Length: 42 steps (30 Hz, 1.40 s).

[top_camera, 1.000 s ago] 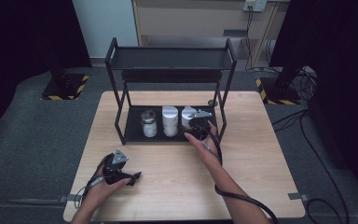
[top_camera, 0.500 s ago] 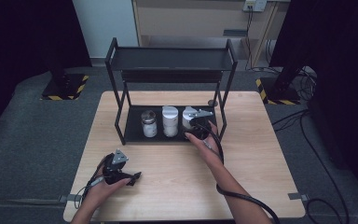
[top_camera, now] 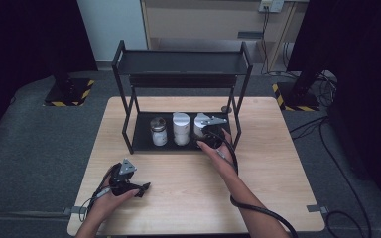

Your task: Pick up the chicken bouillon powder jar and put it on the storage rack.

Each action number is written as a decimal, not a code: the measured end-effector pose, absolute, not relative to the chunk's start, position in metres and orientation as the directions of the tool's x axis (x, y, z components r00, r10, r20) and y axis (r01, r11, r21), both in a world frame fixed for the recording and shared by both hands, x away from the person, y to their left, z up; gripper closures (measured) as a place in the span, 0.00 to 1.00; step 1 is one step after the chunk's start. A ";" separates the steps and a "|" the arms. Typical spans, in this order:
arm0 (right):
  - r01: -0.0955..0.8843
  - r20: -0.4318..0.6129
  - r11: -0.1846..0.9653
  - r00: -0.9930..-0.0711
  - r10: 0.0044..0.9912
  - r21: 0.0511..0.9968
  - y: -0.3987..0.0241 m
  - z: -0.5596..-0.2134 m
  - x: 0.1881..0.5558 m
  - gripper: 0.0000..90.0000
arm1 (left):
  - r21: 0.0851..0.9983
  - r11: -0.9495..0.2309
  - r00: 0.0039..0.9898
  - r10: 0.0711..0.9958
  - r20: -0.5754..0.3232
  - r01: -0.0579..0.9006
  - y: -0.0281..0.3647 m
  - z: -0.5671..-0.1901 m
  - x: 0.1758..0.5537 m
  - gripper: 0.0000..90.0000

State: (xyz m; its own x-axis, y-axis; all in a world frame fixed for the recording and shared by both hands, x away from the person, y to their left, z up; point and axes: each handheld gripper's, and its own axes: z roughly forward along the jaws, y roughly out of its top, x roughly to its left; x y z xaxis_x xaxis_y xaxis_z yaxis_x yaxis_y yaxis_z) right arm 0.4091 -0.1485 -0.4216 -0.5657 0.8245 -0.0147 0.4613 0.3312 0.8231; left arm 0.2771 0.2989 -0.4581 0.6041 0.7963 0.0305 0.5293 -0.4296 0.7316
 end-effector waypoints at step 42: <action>0.437 -0.031 0.339 -0.575 0.818 0.833 -0.158 -0.414 0.394 0.04 | 0.732 -0.429 0.604 0.796 0.030 0.529 0.299 -0.458 0.277 0.00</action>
